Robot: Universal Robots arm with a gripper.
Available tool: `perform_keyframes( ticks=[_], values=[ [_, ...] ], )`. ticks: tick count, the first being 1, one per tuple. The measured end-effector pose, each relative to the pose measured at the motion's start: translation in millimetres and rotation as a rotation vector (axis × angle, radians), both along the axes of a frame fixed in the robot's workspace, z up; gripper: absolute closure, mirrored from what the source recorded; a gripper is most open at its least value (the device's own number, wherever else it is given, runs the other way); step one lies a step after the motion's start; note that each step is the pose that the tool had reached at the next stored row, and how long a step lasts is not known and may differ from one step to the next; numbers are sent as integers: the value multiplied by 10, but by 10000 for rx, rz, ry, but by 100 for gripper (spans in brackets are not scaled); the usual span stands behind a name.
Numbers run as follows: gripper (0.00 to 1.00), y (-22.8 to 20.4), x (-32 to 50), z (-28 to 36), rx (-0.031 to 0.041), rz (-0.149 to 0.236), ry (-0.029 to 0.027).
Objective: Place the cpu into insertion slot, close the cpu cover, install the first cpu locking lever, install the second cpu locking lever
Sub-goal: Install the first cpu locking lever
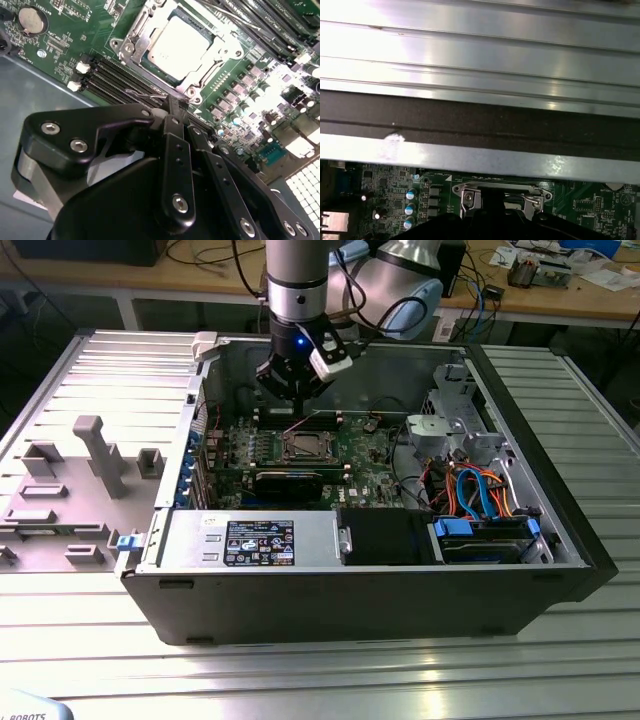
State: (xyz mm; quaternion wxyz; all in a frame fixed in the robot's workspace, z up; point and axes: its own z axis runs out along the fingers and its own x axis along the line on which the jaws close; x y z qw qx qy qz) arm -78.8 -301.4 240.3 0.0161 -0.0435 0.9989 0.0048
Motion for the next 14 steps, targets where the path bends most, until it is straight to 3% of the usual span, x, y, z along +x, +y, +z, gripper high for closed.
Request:
perform_keyframes(
  ticks=[14],
  values=[
    [89, 58, 35, -59, 8, -95, 3]
  ],
)
